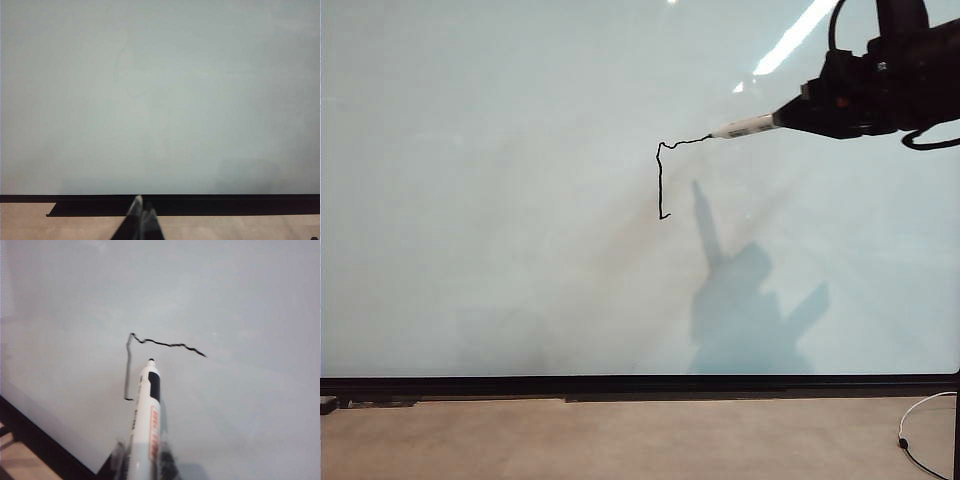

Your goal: Pick up the pen on the shelf to the right of the whiteboard and draw a rectangle.

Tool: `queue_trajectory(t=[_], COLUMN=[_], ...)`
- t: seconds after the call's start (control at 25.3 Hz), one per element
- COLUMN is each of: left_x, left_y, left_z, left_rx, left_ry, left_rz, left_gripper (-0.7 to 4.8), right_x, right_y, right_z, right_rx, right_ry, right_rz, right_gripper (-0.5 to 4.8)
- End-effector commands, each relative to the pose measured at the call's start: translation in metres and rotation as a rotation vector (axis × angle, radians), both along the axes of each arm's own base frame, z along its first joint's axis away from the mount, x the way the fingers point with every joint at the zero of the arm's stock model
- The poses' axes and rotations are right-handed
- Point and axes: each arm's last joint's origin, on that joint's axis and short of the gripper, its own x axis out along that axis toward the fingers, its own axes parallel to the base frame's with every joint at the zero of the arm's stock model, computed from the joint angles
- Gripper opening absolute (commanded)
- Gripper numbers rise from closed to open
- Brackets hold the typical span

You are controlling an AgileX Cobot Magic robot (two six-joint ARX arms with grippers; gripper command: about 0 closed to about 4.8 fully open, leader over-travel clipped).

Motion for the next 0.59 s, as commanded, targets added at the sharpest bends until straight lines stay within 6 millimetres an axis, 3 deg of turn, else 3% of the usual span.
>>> queue_trajectory(t=[0.04, 0.59], left_x=[0.0, 0.0], left_y=[0.0, 0.0], left_z=[0.002, 0.002], left_rx=[0.004, 0.004], left_ry=[-0.01, -0.01], left_rz=[-0.004, -0.003], left_gripper=[-0.05, -0.04], right_x=[0.002, 0.023], right_y=[0.006, 0.022], right_z=[-0.006, -0.046], right_rx=[-0.002, 0.069], right_ry=[0.018, 0.095], right_rz=[0.02, 0.05], right_gripper=[-0.05, -0.05])
